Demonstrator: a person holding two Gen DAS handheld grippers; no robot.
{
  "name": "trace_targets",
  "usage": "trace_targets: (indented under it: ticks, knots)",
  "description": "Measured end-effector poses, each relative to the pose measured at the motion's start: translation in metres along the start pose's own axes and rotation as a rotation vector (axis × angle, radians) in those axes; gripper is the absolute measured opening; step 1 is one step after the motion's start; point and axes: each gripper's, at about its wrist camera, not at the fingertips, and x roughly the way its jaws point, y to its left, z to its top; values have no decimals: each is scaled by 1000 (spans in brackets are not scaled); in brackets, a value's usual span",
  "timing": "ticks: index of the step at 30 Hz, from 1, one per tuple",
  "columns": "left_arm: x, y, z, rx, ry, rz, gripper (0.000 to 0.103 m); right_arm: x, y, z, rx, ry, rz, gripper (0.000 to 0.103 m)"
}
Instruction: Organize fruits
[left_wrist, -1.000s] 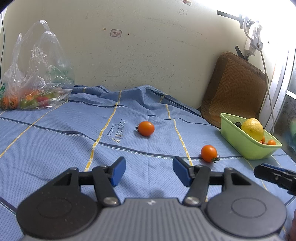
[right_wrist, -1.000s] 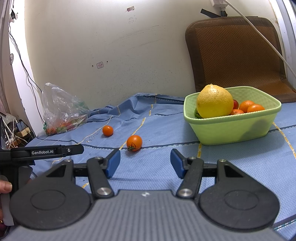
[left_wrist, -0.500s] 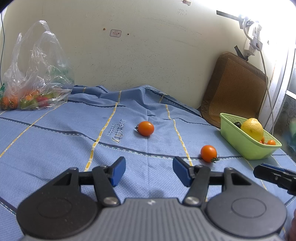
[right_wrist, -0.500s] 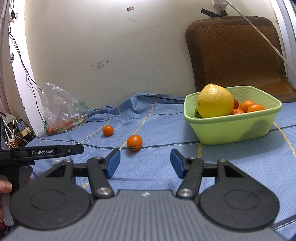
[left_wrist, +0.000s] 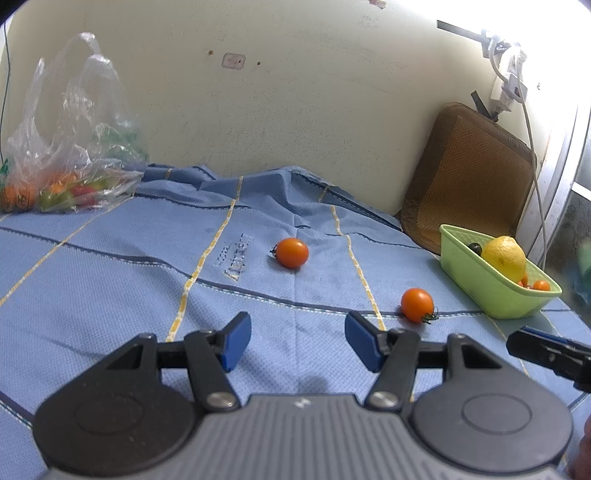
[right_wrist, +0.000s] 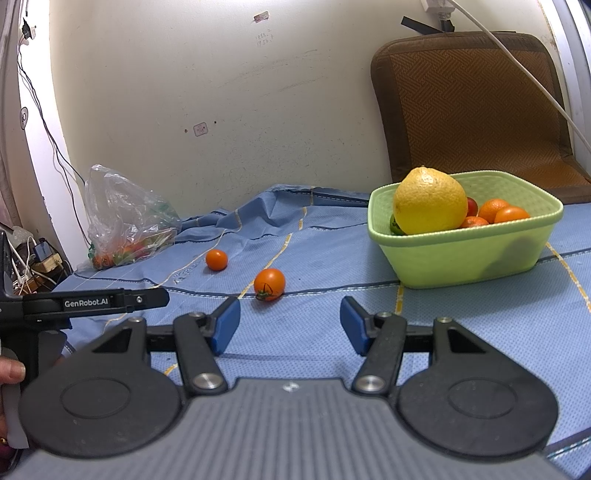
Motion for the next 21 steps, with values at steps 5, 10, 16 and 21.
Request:
trace_targets:
  ticks: [5, 10, 16, 21]
  knots:
    - [2, 10, 2, -60, 15, -17, 58, 0, 2, 0, -1, 2, 0, 62]
    - [12, 25, 10, -132, 50, -18, 58, 1, 5, 0, -8, 15, 0, 62]
    - [37, 21, 47, -94, 39, 2, 58, 18, 12, 6, -95, 64, -8, 62]
    - [80, -2, 65, 37, 59, 41, 58, 45, 22, 22, -149, 83, 11, 71]
